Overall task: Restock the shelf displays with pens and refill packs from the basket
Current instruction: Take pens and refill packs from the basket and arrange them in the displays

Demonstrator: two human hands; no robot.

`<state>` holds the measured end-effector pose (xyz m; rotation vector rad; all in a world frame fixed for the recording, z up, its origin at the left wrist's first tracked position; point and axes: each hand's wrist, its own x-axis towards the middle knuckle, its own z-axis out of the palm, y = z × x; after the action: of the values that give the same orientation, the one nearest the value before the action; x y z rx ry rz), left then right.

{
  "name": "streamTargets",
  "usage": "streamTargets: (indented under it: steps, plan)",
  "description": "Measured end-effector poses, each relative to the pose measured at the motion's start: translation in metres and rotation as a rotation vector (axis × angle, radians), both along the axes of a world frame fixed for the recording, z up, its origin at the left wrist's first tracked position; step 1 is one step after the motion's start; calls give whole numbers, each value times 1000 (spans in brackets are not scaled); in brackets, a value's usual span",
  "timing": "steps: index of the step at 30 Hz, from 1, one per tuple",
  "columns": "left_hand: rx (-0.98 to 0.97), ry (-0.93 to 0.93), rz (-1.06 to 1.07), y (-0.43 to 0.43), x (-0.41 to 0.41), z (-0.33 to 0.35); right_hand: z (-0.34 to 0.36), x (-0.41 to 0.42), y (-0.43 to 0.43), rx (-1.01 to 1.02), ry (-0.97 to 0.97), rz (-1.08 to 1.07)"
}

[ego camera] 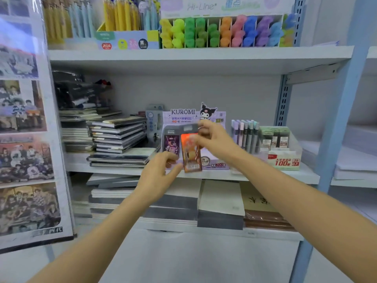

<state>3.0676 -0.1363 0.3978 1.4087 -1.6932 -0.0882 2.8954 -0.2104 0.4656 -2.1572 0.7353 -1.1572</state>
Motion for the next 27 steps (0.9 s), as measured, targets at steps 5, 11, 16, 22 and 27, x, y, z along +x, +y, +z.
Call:
streamTargets:
  steps: [5,11,16,22,27]
  plan:
    - [-64,-458,104,-16,26,-26,13,5,-35,-33,-246,-239]
    - [-5,-701,180,-40,26,-38,9,20,-70,-97,-82,-345]
    - [-83,-698,199,-41,25,-43,-4,35,-83,-190,95,-334]
    - [-105,-676,204,-43,24,-44,11,36,-95,-163,307,-266]
    - [-97,-674,213,-44,22,-44,10,40,-99,-178,282,-289]
